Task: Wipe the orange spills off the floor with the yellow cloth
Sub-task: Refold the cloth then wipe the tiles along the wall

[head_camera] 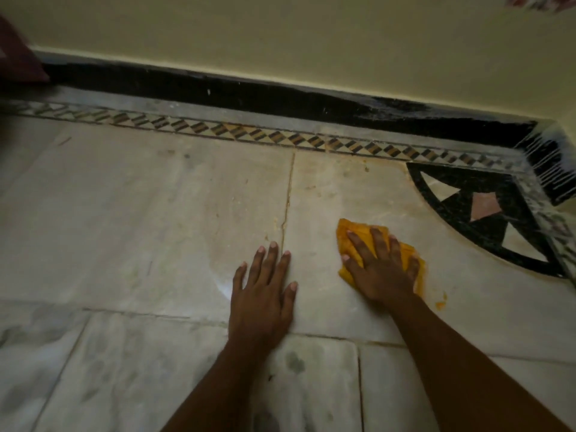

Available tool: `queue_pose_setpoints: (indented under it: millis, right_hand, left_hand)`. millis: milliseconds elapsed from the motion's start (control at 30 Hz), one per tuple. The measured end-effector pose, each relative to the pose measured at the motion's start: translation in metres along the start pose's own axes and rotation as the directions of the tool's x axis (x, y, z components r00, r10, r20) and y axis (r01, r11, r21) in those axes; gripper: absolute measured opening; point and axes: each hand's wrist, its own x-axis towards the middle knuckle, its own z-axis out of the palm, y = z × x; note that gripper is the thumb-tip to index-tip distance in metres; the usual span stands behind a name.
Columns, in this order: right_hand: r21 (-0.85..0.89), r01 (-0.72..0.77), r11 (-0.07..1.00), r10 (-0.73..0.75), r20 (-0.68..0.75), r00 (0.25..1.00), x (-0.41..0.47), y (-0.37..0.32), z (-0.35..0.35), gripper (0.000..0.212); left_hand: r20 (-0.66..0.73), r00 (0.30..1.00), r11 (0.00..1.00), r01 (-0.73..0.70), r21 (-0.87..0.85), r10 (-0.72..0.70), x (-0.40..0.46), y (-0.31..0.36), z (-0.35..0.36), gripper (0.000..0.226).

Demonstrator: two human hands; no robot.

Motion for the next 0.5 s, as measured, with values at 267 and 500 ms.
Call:
queue_pose_setpoints:
  millis: [267, 500]
  right_hand:
    - [-0.117, 0.271, 0.955, -0.284, -0.118, 0.951, 0.049, 0.018, -0.006, 0.066]
    - [-0.012, 0.023, 1.000, -0.024, -0.172, 0.985, 0.145, 0.026, -0.047, 0.064]
  left_hand:
    - [-0.071, 0.996, 0.998, -0.061, -0.010, 0.061, 0.128, -0.009, -0.008, 0.068]
    - [-0.113, 0.993, 0.999, 0.019, 0.031, -0.015, 0.144, -0.009, 0.017, 0.063]
